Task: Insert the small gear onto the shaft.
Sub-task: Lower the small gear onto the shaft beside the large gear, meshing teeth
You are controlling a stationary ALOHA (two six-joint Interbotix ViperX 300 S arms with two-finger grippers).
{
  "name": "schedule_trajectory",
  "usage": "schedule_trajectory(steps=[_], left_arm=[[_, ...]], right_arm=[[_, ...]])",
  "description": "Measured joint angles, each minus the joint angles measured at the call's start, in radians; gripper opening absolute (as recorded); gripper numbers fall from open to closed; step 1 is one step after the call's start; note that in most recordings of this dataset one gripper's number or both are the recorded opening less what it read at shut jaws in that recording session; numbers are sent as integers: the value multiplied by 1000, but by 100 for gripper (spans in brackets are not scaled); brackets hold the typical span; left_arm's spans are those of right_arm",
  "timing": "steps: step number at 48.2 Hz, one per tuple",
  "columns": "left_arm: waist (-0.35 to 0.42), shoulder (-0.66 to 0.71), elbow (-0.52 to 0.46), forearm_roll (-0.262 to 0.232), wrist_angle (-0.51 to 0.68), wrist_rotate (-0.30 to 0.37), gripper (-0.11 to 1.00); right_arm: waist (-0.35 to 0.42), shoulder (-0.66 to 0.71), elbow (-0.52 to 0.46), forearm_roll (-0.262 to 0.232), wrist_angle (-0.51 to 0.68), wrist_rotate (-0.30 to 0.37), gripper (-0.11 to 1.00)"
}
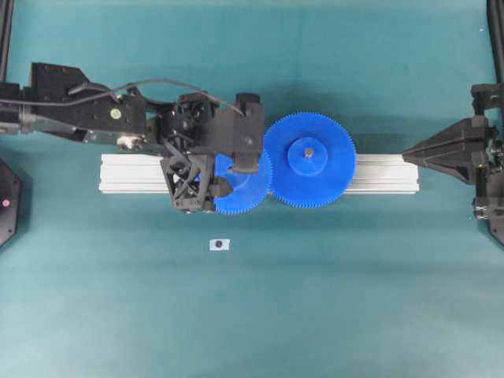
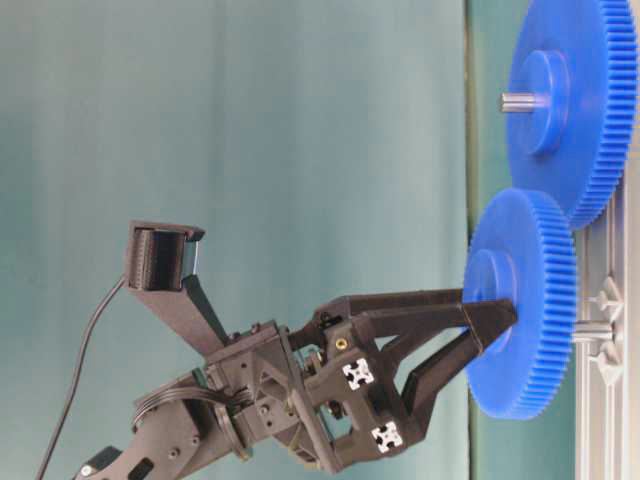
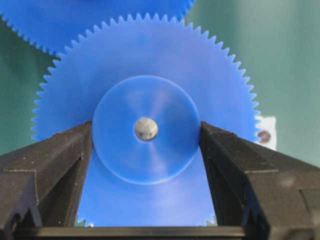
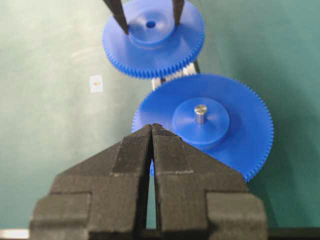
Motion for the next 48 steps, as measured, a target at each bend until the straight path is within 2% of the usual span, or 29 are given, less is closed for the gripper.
schedule_trajectory(steps=[20,32,48], left_arm=[[6,-21,23,0,95,-2,71],[6,-48,51,0,112,2,71],[8,-31,31,2,89,-3,71]], right_arm=[[0,0,0,2,0,0,5],[0,0,0,0,-2,0,5],[-2,-2,0,0,0,0,5]])
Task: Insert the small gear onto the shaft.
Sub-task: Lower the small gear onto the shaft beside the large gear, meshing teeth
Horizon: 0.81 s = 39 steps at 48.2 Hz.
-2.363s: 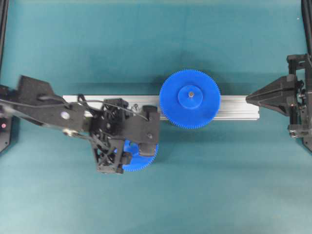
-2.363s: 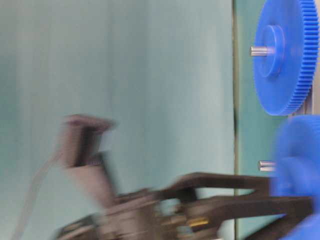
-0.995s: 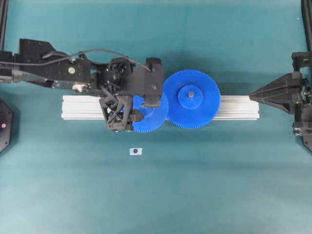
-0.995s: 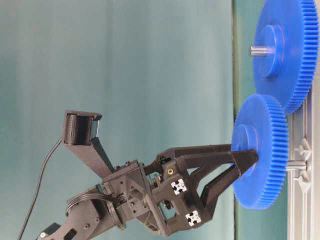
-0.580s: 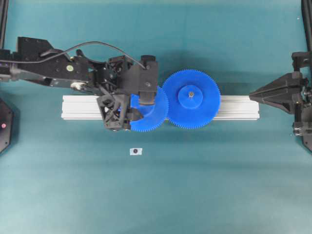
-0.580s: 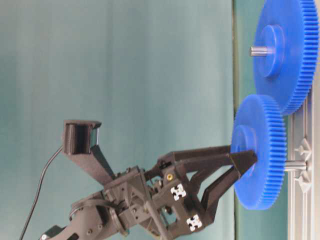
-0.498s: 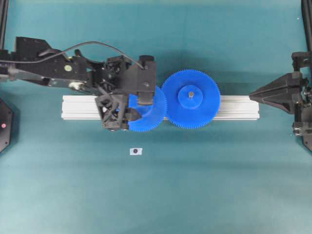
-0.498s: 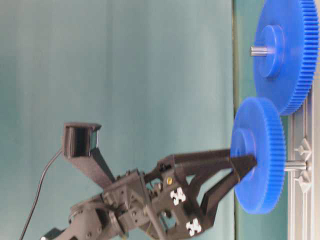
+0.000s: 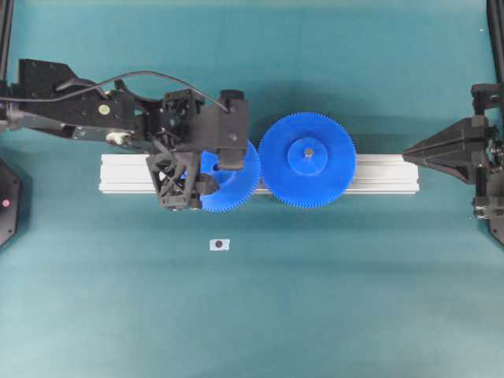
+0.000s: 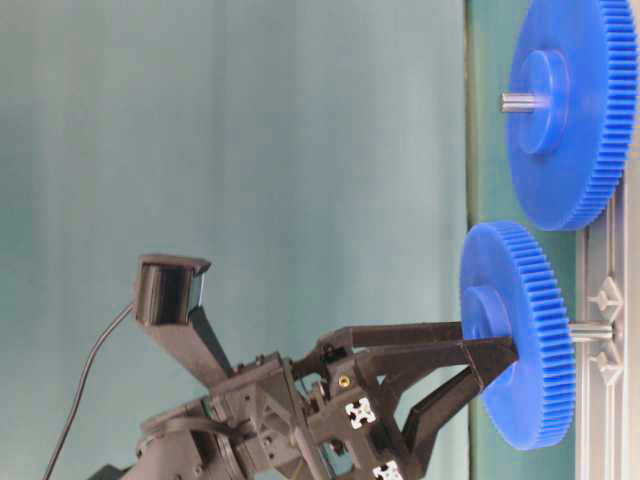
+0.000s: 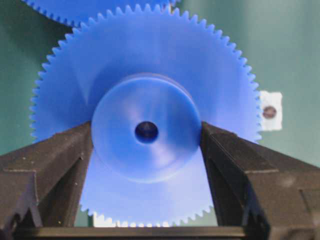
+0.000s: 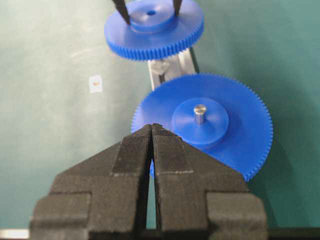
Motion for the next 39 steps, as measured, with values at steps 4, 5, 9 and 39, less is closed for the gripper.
schedule_trajectory(steps=[4,5,9,39], left_arm=[[0,3,-12,0,-15,0,71],[0,5,-14,0,-17,0,71],[0,9,-23,0,-20,-2,71],[0,18,-32,0,-15,-2,86]], right_arm=[[0,0,2,0,-2,0,5],[0,0,2,0,-2,0,5],[-2,0,2,0,-2,0,5],[-2,0,3,0,-2,0,5]])
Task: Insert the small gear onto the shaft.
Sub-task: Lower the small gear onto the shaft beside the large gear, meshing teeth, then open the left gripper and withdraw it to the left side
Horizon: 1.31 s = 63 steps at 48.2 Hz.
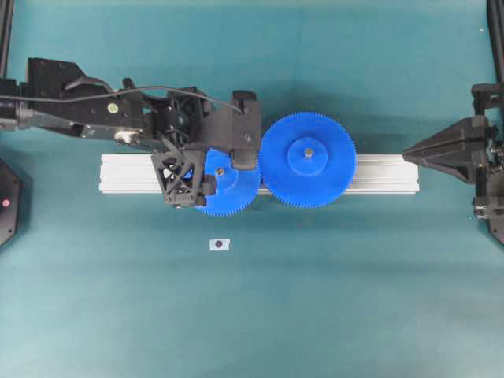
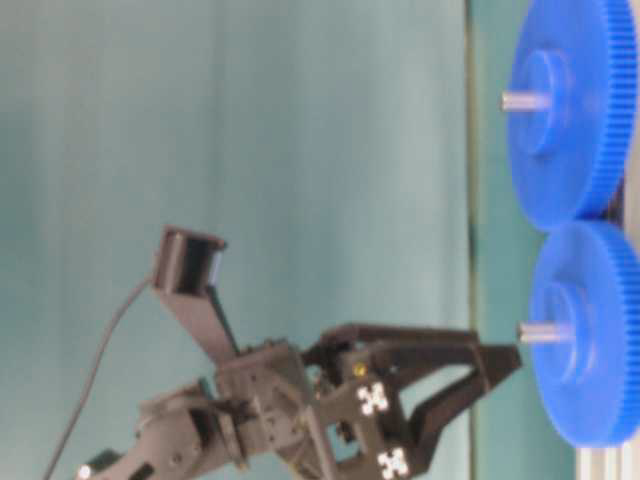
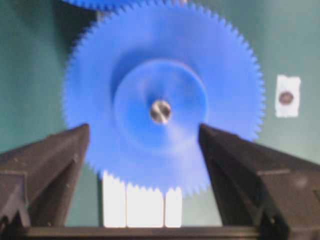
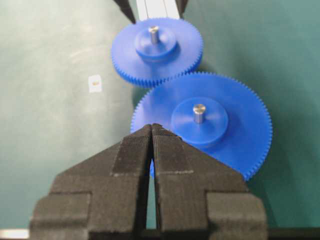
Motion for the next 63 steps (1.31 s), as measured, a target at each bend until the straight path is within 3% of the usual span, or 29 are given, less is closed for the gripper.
schedule_trajectory(steps=[18,36,63], left_arm=[[2,-9,-29,0,51,-3,86],[-14,-156,-5,0,43,-11,86],[-64,-460,206,0,-89,-14,86]], right_arm=[[0,0,-2,0,0,0,5],[0,-29,0,0,21,0,5],[-2,-89,14,0,83,0,5]])
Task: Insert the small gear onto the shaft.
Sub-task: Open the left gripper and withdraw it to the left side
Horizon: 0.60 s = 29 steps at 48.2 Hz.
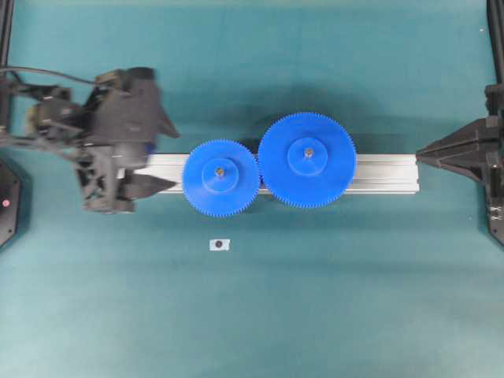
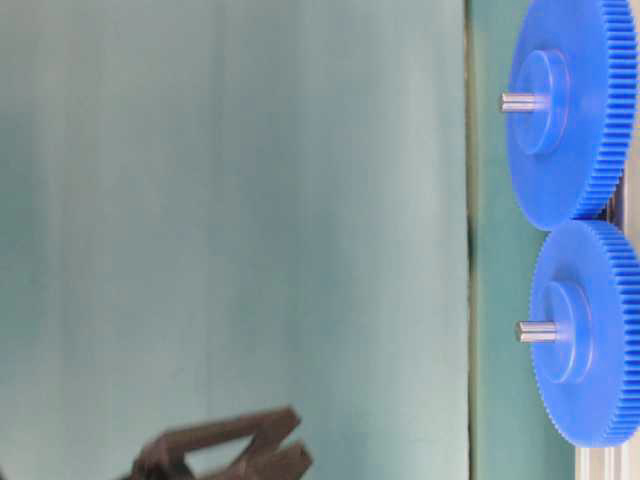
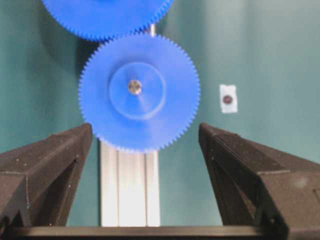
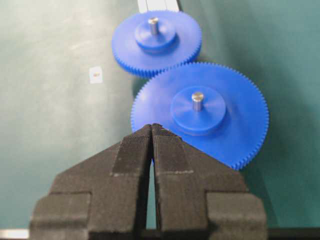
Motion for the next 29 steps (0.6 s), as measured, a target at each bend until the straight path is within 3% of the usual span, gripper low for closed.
schedule_trajectory(steps=[8,29], left_arm=[[-5,-89,78,0,-74,0,86],[-20,-261,199,0,-92,-2,86]], right_arm=[[2,-2,3,0,2,0,5],[2,-34,26,0,2,0,5]])
